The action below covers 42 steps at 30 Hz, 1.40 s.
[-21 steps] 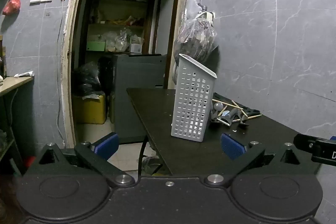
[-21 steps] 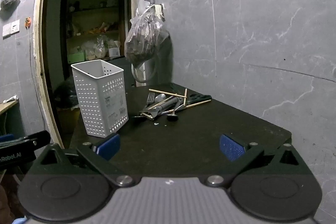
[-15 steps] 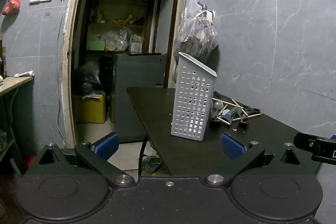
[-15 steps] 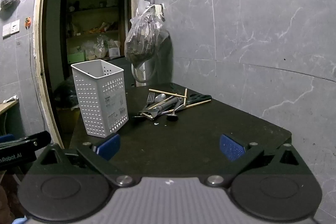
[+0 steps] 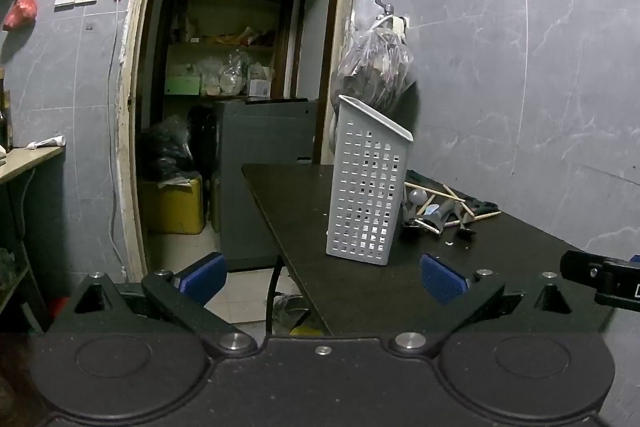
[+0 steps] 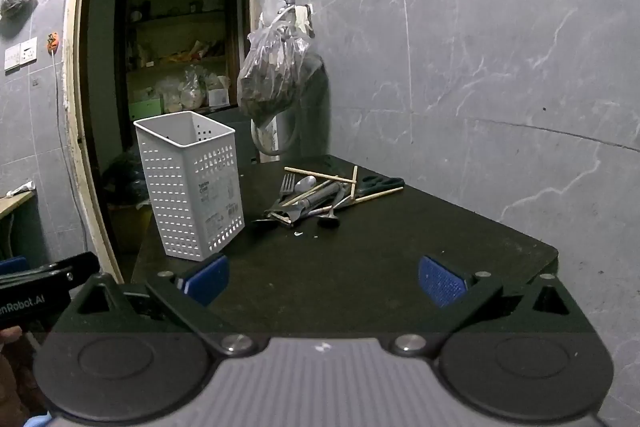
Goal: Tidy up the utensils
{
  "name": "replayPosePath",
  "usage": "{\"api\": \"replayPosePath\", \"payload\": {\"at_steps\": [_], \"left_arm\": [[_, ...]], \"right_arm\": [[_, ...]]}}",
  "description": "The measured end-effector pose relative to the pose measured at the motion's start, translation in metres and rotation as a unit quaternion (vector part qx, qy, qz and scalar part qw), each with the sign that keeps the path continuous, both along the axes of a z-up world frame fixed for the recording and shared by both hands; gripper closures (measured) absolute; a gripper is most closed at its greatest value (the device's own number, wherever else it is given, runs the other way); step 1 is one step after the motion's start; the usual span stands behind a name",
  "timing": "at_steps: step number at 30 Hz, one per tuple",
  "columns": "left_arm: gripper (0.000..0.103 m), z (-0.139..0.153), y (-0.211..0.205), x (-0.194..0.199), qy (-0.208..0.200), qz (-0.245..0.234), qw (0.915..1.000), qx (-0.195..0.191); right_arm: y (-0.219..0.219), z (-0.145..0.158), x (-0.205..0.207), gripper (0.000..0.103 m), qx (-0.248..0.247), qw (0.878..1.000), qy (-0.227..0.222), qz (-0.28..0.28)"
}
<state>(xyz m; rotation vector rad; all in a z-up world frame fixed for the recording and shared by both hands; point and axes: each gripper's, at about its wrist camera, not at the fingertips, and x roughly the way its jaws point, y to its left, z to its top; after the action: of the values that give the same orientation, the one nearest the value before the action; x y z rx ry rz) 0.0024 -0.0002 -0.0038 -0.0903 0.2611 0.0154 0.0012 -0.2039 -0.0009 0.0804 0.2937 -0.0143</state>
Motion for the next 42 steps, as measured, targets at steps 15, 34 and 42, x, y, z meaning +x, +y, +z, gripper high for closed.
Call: {"api": "replayPosePath", "payload": {"at_steps": [15, 34, 42], "left_arm": [[0.001, 0.0005, -0.0006, 0.0008, 0.003, 0.000, 1.0000, 0.003], [0.001, -0.0019, -0.0010, 0.0037, 0.005, 0.000, 1.0000, 0.004], [0.001, -0.0088, -0.0010, 0.0076, 0.007, 0.000, 1.0000, 0.005]], "right_arm": [[0.0016, -0.0030, 0.0001, 0.000, -0.001, 1.000, 0.000, 0.001], [0.0020, -0.0045, 0.0043, 0.000, 0.001, 1.000, 0.008, 0.005], [0.0011, -0.0049, 0.0038, 0.000, 0.002, 1.000, 0.012, 0.006]]}}
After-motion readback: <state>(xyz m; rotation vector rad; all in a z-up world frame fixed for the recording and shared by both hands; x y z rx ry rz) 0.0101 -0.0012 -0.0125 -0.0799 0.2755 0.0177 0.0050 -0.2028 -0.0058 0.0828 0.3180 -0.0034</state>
